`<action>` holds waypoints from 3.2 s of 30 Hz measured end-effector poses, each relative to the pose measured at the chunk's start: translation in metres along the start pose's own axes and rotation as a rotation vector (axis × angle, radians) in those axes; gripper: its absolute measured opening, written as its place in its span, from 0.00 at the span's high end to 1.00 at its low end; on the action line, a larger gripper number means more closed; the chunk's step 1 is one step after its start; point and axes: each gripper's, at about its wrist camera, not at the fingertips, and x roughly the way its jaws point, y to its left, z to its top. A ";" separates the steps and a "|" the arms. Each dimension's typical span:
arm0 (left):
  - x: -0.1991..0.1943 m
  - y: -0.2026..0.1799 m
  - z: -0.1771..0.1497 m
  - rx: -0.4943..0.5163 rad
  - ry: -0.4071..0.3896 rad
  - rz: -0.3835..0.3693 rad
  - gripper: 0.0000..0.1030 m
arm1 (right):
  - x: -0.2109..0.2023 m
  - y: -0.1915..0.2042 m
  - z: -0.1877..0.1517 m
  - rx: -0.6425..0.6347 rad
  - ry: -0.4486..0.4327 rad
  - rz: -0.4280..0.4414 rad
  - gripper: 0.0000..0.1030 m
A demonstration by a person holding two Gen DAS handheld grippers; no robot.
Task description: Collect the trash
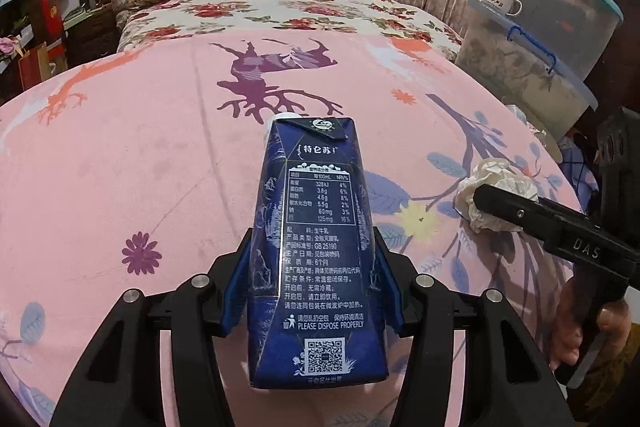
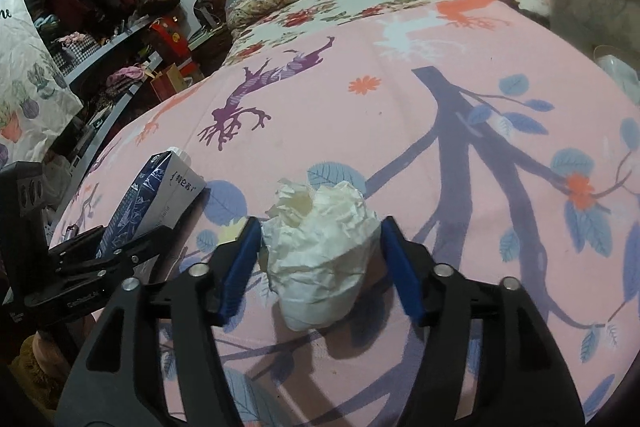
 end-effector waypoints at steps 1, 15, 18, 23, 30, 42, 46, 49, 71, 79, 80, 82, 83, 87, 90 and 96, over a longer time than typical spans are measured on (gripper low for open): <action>0.000 -0.001 0.000 0.001 -0.001 -0.003 0.47 | 0.000 0.000 0.000 -0.001 -0.001 -0.001 0.35; 0.000 0.001 0.001 -0.013 -0.003 -0.020 0.35 | 0.002 0.006 0.000 -0.028 0.001 -0.025 0.31; 0.000 0.001 0.001 -0.013 -0.002 -0.024 0.34 | 0.003 0.006 0.001 -0.029 0.001 -0.026 0.30; 0.000 0.002 0.001 -0.016 -0.002 -0.036 0.33 | 0.003 0.005 0.001 -0.028 0.001 -0.025 0.30; 0.000 0.002 0.001 -0.019 -0.002 -0.043 0.32 | 0.003 0.006 0.001 -0.029 0.001 -0.027 0.30; 0.000 0.001 0.001 -0.020 -0.002 -0.046 0.31 | 0.002 0.006 0.001 -0.028 0.001 -0.026 0.30; 0.000 0.001 0.001 -0.019 -0.002 -0.045 0.31 | 0.002 0.006 0.001 -0.028 0.001 -0.026 0.30; 0.000 0.001 0.001 -0.020 -0.003 -0.046 0.31 | 0.002 0.006 0.001 -0.028 0.001 -0.026 0.30; 0.000 0.000 0.001 -0.017 -0.002 -0.043 0.30 | 0.002 0.005 0.001 -0.027 0.000 -0.025 0.30; 0.001 0.000 0.001 -0.017 -0.001 -0.042 0.30 | 0.002 0.005 0.001 -0.026 0.000 -0.025 0.30; 0.001 0.000 0.001 -0.017 -0.001 -0.043 0.30 | 0.002 0.005 0.001 -0.026 0.000 -0.025 0.30; 0.001 0.000 0.001 -0.017 -0.001 -0.042 0.30 | 0.002 0.005 0.001 -0.026 0.000 -0.025 0.30; 0.001 0.000 0.001 -0.017 -0.001 -0.042 0.30 | 0.002 0.005 0.001 -0.026 0.000 -0.025 0.30; 0.001 0.000 0.001 -0.017 -0.001 -0.042 0.30 | 0.002 0.004 0.001 -0.026 0.000 -0.025 0.30; 0.001 0.000 0.001 -0.017 -0.001 -0.042 0.30 | 0.002 0.004 0.001 -0.026 0.000 -0.024 0.30; 0.001 0.000 0.001 -0.016 -0.001 -0.042 0.30 | 0.002 0.004 0.001 -0.025 0.000 -0.025 0.30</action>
